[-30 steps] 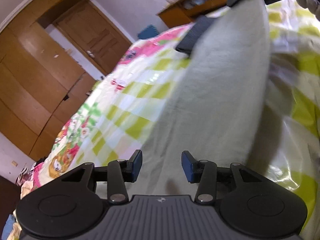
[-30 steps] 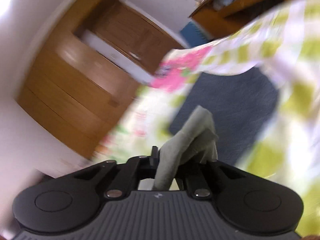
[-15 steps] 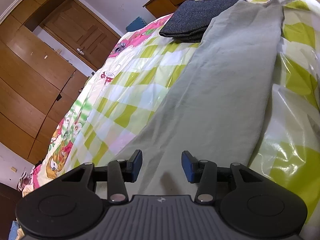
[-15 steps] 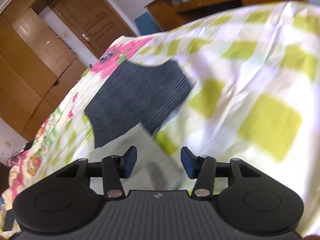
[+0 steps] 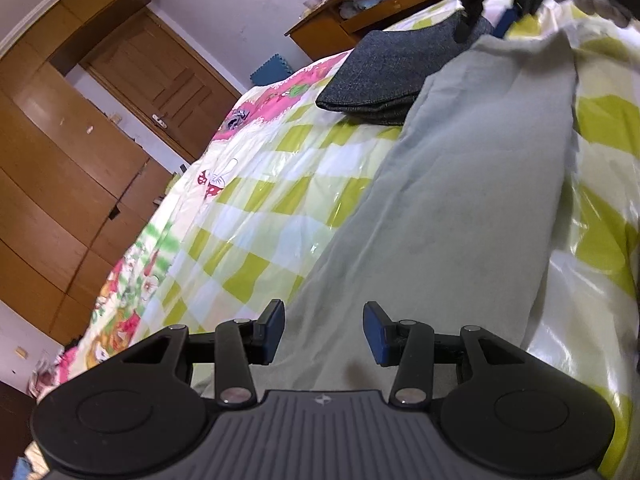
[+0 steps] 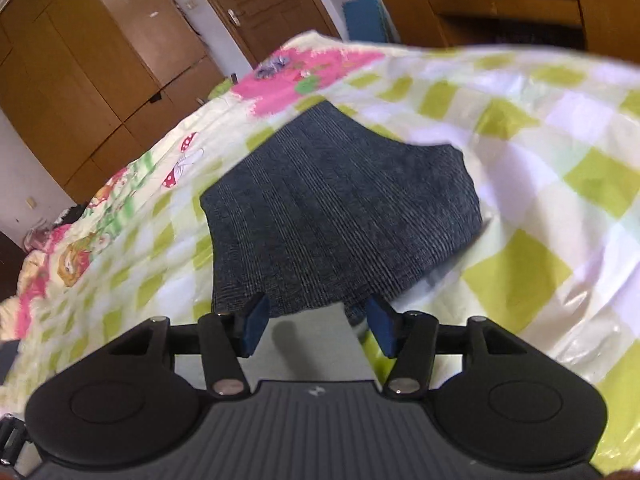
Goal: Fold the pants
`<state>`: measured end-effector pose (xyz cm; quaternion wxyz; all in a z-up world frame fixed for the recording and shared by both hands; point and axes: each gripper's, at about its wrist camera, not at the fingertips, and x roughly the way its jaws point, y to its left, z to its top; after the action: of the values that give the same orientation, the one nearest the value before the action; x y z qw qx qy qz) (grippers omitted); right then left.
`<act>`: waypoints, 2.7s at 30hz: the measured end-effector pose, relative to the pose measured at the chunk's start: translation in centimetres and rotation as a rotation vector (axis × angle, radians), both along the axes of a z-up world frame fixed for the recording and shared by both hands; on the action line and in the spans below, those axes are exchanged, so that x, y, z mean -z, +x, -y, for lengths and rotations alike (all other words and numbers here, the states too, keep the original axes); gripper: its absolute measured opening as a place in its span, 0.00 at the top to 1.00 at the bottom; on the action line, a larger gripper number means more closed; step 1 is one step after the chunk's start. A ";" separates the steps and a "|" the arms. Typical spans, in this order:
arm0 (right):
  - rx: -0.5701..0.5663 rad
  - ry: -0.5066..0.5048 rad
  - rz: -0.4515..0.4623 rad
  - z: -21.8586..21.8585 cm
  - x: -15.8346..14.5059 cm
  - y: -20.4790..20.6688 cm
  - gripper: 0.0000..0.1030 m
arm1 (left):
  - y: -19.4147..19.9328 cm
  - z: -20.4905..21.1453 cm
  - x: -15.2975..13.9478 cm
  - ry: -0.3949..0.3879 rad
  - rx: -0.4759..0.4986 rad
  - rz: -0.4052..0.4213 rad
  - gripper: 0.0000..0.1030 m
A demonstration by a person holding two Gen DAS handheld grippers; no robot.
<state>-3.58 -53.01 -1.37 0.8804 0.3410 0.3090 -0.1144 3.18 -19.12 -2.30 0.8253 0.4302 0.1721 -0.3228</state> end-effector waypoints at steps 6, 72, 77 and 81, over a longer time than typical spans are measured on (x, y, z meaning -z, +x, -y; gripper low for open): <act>-0.069 0.040 0.063 -1.2 -1.6 -2.0 0.92 | 0.6 0.9 0.6 0.010 0.007 -0.003 0.44; 0.325 0.380 0.124 -1.0 4.2 -8.4 0.67 | -0.9 -0.5 1.5 0.040 0.001 -0.020 0.44; 0.310 0.430 0.213 -0.9 4.9 -7.3 0.66 | -0.8 -0.8 1.5 0.040 -0.010 -0.020 0.44; 0.297 0.450 0.270 -1.2 6.0 -6.8 0.61 | -0.6 -1.2 1.4 0.031 -0.025 -0.039 0.44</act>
<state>-10.42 -51.79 -7.41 0.7896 0.5811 0.1534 -0.1242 2.56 -17.97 -3.69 0.8190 0.4342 0.1985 -0.3184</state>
